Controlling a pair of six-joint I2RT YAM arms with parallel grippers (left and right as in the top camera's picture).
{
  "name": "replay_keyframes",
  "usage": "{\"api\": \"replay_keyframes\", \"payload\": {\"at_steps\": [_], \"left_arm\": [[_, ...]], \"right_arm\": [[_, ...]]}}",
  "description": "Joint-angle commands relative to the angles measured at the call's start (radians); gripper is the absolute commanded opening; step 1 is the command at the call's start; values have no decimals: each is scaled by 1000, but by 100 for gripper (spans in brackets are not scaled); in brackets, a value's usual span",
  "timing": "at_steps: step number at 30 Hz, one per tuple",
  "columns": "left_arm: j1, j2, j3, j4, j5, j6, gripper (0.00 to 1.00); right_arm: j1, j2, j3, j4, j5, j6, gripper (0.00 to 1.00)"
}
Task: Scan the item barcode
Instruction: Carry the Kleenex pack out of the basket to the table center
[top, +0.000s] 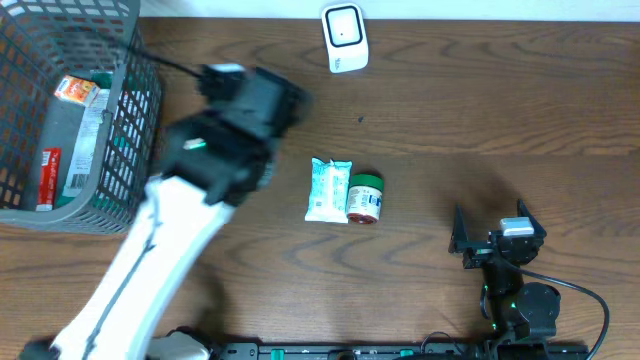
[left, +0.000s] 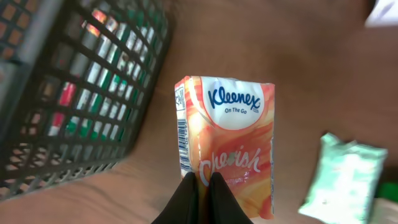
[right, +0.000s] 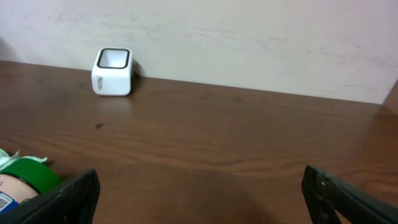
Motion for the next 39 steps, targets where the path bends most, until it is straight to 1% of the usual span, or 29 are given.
{"api": "replay_keyframes", "payload": {"at_steps": [1, 2, 3, 5, 6, 11, 15, 19, 24, 30, 35, 39], "left_arm": [[-62, 106, -66, -6, -160, -105, 7], [-73, 139, -77, -5, -185, -120, 7], [-90, 201, -93, 3, -239, -135, 7], [-101, 282, -100, 24, -310, -134, 7], [-106, 357, -99, 45, -334, -134, 7], [-117, 521, -100, 58, -314, -147, 7], [-133, 602, -99, 72, -312, -191, 7], [-143, 631, -100, 131, -239, -197, 7], [-147, 634, -105, 181, -229, -197, 7], [-155, 634, -147, 233, -182, -196, 8], [-174, 634, -214, 314, -190, -134, 7], [-194, 635, -231, 328, -266, -116, 7]], "right_arm": [[-11, -5, -1, -4, -4, -6, 99], [-11, -5, -1, -4, -4, -6, 99], [-11, -5, -1, -4, -4, -6, 99], [-11, -5, -1, -4, -4, -6, 99], [-11, -5, -1, -4, -4, -6, 99], [-10, -5, -1, -4, -4, -6, 99], [-10, -5, -1, -4, -4, -6, 99], [-11, -5, -1, -4, -4, -6, 99], [-11, -5, -1, -4, -4, -6, 99], [-11, -5, -1, -4, -4, -6, 99], [-11, -5, -1, -4, -4, -6, 99], [-11, -5, -1, -4, -4, -6, 99]]}}
